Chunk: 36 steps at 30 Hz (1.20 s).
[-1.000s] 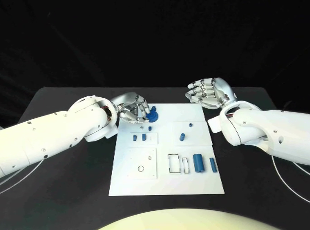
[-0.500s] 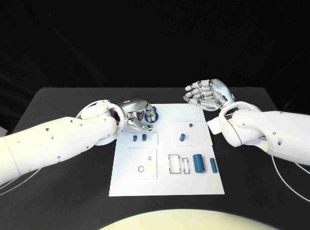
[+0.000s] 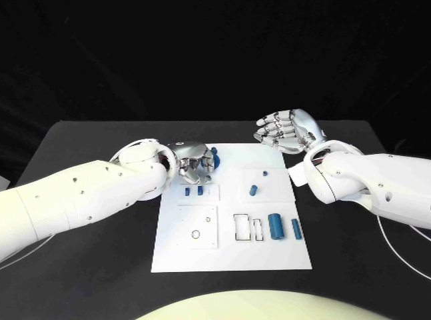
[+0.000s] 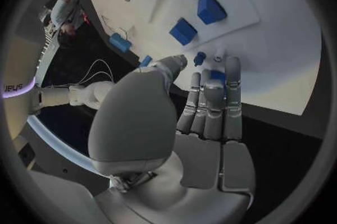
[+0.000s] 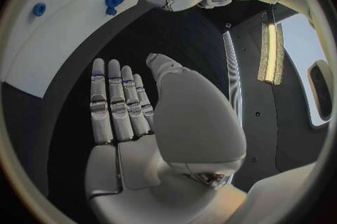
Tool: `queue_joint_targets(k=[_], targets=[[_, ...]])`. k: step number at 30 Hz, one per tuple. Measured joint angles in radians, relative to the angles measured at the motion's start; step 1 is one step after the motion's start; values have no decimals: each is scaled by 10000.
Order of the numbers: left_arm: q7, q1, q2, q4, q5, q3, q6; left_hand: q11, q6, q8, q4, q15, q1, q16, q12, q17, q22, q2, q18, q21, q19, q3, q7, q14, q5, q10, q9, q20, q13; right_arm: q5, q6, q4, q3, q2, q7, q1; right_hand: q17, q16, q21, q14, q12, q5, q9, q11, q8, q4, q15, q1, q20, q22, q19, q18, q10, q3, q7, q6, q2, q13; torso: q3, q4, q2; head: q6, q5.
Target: Assemble the parts on the task board
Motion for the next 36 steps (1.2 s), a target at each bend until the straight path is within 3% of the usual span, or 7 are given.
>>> queue_joint_targets(k=[36], targets=[[-94, -71, 413, -463, -177, -3, 342, -91, 738, -522, -567, -111, 278, 773, -534, 363, 562, 201, 1, 752, -40, 710, -73, 391, -44, 814, -338, -38, -575, -28, -2, 68, 1, 10, -19, 0, -58, 0, 0, -38, -35, 1, -21, 35, -39, 55, 39, 0, 1, -56, -1, -1, 35, 55, 35, 39, 0, 1, -4, 4, -14, -87, -59]])
